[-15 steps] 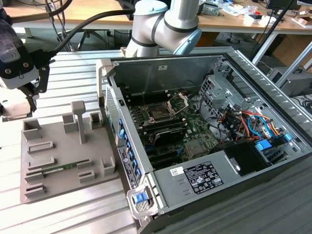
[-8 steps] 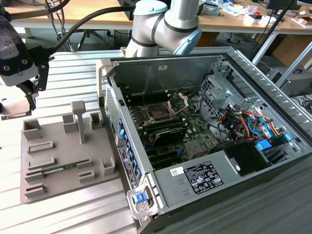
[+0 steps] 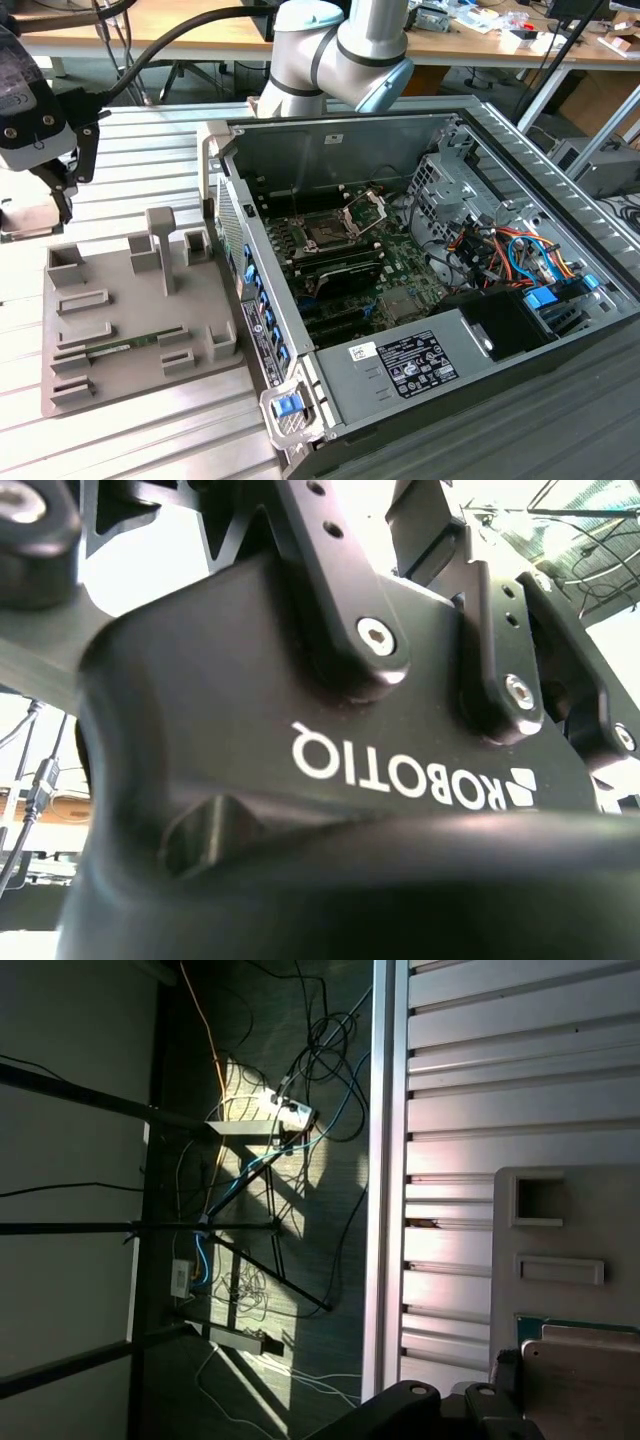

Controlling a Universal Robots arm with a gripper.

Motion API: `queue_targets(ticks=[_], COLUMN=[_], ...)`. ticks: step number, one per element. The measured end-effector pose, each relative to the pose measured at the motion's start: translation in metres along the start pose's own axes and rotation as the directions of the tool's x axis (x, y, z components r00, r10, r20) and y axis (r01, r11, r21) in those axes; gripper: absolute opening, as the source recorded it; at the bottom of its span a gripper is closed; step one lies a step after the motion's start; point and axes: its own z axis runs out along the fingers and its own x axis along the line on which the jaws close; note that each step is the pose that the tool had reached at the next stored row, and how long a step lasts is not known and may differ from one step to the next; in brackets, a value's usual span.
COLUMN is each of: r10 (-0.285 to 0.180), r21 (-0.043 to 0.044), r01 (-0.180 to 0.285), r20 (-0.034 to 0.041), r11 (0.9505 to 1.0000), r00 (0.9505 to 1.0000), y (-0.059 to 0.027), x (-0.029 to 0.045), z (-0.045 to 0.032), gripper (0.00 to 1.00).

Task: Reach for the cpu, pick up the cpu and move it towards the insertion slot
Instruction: 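Pick up the cpu and move it towards the insertion slot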

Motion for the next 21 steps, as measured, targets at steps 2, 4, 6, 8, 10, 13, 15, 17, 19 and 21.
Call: queue_targets(ticks=[2, 4, 6, 8, 10, 13, 15, 17, 19, 21], r10=[0.000, 0.000, 0.000, 0.000, 0.000, 0.000, 0.000, 0.000, 0.000, 0.000], r21=[0.0001, 0.0001, 0.0001, 0.0000, 0.0001, 0.0001, 0.0001, 0.0001, 0.0001, 0.0001], r01=[0.000, 0.000, 0.000, 0.000, 0.000, 0.000, 0.000, 0.000, 0.000, 0.000], r20=[-0.0001, -0.0001, -0.0001, -0.0001, -0.0001, 0.0000, -0.0001, -0.0001, -0.0001, -0.0001], r11=[1.0000, 1.0000, 1.0000, 1.0000, 1.0000, 1.0000, 1.0000, 1.0000, 1.0000, 1.0000], r00=[1.0000, 1.0000, 1.0000, 1.0000, 1.0000, 1.0000, 1.0000, 1.0000, 1.0000, 1.0000], y=[0.0001, 0.0001, 0.0001, 0.0002, 0.0002, 0.0003, 0.0003, 0.0004, 0.0004, 0.0005], x=[0.0000, 0.0000, 0.0000, 0.0000, 0.0000, 0.0000, 0.0000, 0.0000, 0.0000, 0.0000], z=[-0.0017, -0.0030, -0.0045, -0.0053, -0.0062, -0.0074, -0.0088, -0.0103, -0.0111, -0.0123], gripper=[0.55, 0.55, 0.55, 0.55, 0.55, 0.55, 0.55, 0.55, 0.55, 0.55])
